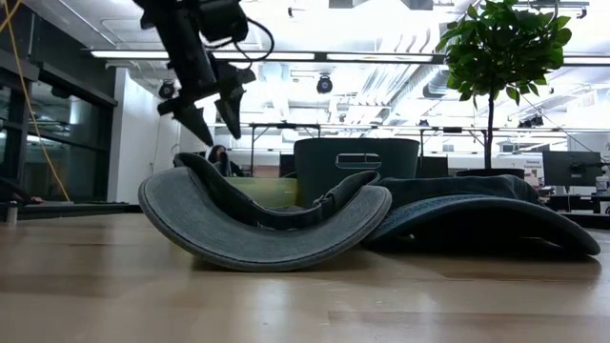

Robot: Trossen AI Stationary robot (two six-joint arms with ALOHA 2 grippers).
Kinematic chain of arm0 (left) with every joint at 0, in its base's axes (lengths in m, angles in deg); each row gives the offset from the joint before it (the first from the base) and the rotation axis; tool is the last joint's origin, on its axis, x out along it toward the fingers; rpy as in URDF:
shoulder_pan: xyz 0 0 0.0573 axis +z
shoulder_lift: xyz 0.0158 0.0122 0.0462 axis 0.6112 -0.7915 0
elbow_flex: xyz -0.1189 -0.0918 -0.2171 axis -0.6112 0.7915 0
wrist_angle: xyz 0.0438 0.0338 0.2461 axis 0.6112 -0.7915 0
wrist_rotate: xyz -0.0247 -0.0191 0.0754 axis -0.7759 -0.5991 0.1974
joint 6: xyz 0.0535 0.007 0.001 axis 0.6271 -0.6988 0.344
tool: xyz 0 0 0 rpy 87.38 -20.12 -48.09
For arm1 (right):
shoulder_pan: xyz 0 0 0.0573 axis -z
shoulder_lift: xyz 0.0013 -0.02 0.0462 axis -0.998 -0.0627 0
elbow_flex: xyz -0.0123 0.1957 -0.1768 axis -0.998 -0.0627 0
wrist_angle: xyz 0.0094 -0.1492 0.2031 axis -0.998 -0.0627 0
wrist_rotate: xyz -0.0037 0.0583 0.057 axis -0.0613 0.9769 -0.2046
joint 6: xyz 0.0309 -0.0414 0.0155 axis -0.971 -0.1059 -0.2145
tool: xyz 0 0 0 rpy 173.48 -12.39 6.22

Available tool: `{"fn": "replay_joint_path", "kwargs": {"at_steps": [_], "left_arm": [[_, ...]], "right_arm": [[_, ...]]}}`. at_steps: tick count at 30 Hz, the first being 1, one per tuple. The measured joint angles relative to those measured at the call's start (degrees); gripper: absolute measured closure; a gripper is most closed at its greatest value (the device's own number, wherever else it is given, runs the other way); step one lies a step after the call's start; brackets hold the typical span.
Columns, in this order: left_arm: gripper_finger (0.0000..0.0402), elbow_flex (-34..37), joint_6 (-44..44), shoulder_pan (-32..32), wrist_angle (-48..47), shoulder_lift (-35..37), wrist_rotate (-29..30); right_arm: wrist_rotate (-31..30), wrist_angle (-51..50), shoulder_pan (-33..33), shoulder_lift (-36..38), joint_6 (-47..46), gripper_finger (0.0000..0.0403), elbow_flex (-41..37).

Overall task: Pick & Place hat
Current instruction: Put the blue cap into the yellow bin

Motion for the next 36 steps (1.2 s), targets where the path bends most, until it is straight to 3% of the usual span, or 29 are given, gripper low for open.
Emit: {"fn": "replay_joint_path", "kwargs": {"at_steps": [9, 23, 36], "left_arm": [[0.0102, -6.9, -0.14, 0.0, -8.7, 0.22, 0.68], [0.0102, -7.05, 3.57, -0.02, -9.49, 2.18, -5.98], [0.0102, -7.01, 7.83, -0.39, -11.86, 8.68, -7.16]], "right_arm": [[0.02, 0.03, -0.1, 0.0, 0.31, 0.0191, 0.0], [-0.01, 3.19, -8.34, -0.7, 3.47, 0.0191, 0.0], [-0.03, 9.88, -15.89, -8.82, 2.29, 0.0191, -0.09]]}}
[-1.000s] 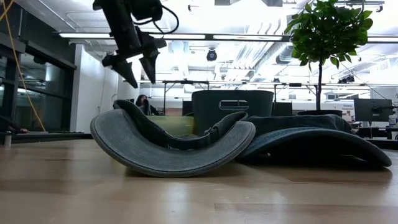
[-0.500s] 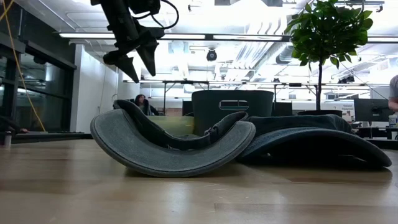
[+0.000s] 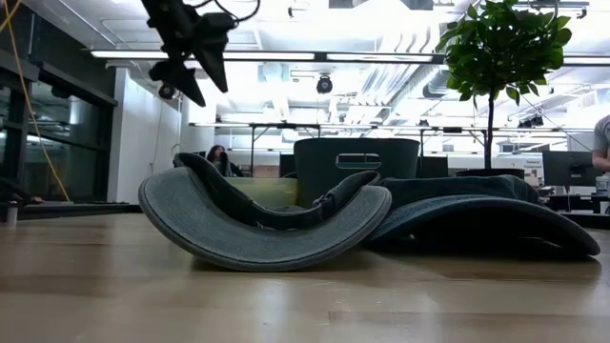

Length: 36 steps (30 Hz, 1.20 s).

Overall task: Pick & Place hat
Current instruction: Put the blue cap into the yellow bin

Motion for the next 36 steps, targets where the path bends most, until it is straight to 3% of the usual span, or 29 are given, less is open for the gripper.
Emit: {"fn": "replay_joint_path", "kwargs": {"at_steps": [18, 29, 36], "left_arm": [[0.0102, 0.02, 2.14, 0.0, -3.73, 10.68, -2.28], [0.0102, 0.02, 1.22, 0.0, -4.36, 12.54, -3.99], [0.0102, 0.02, -2.33, -0.02, -4.16, 12.54, -9.49]], "right_arm": [[0.07, 10.25, -1.71, -12.53, -0.97, 0.0191, 0.04], [2.23, 10.53, -5.69, -18.69, -9.79, 0.0191, 0.07], [8.08, 4.36, -9.89, -21.73, -20.02, 0.0191, 0.09]]}}
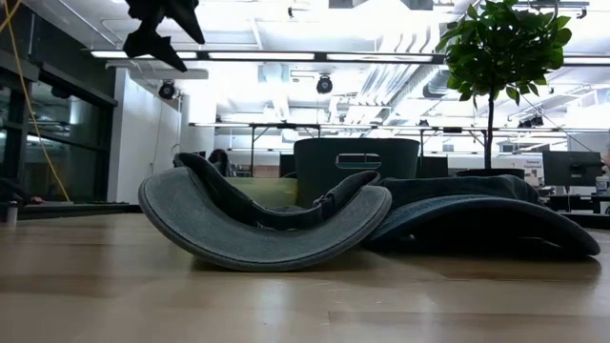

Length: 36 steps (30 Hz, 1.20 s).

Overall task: Pick & Place hat
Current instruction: Put the blue cap into the yellow bin

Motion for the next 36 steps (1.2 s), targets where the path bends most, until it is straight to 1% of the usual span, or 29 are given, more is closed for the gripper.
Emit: {"fn": "replay_joint_path", "kwargs": {"at_steps": [2, 5, 7, 9, 11, 12, 15, 17, 20, 26, 30, 36], "left_arm": [[0.0102, 0.0, -1.76, -0.02, 0.34, -0.02, -1.83], [0.0102, 0.01, -4.83, -0.07, 1.6, 0.21, -4.78], [0.0102, 0.04, -6.17, -0.66, 2.47, 1.03, -5.84], [0.0102, 0.02, -7.88, -2.08, 3.77, 1.61, -5.89], [0.0102, 0.04, -9.85, -3.99, 4.4, 2.0, -5.52], [0.0102, 0.04, -10.87, -5.13, 5.48, 2.07, -5.2], [0.0102, 0.03, -14.15, -9.96, 7.3, 2.27, -2.89], [0.0102, 0.04, -15.82, -13.58, 8.67, 2.27, -0.99], [0.0102, 0.04, -18.02, -19.48, 9.01, 2.23, 3.24], [0.0102, 0.04, -22.13, -29.9, 8.98, 1.97, 13.97], [0.0102, 0.04, -24.18, -34.86, 8.95, 1.95, 18.4], [0.0102, 0.04, -26.65, -40.63, 8.77, 1.53, 23.68]], "right_arm": [[3.11, -4.44, -0.8, -0.79, -5.41, 0.0191, 0.02], [11.94, -13.99, -1.04, -2.19, -16.22, 0.0194, 0.02], [20.42, -20.96, -0.2, -3.34, -24.04, 0.0198, 0.02], [29.59, -27.19, 0.84, -4.97, -29.76, 0.0203, 0.02], [36.58, -31.13, 1.72, -7.1, -32.81, 0.0207, 0.02], [39.0, -32.27, 1.93, -8.25, -33.32, 0.0209, 0.02], [43.42, -33.55, 2.29, -11.89, -33.04, 0.0212, 0.02], [44.95, -34.06, 2.62, -14.34, -33.05, 0.0212, 0.02], [45.07, -35.12, 3.33, -17.86, -33.02, 0.0212, 0.01], [40.79, -36.31, 5.51, -22.96, -32.29, 0.0212, 0.0], [39.68, -36.42, 7.0, -24.11, -30.51, 0.0212, 0.0], [37.54, -38.73, 8.84, -24.14, -28.73, 0.0212, 0.0]]}}
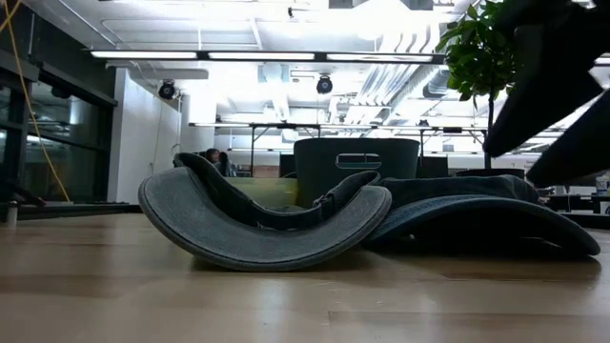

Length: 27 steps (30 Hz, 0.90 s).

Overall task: Pick & Place hat
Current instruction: Put the blue cap into the yellow bin

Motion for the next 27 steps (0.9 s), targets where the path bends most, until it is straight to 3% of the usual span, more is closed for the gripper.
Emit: {"fn": "replay_joint_path", "kwargs": {"at_steps": [12, 27], "left_arm": [[0.0102, -0.02, -1.55, -5.64, -0.21, -0.46, 6.47], [0.0102, -0.02, -1.51, -5.51, -0.26, -0.44, 6.72]], "right_arm": [[0.92, -1.14, 2.98, -0.06, 3.89, 0.0212, 0.0], [4.18, 0.44, 4.07, -2.14, 7.12, 0.0212, 0.0]]}}
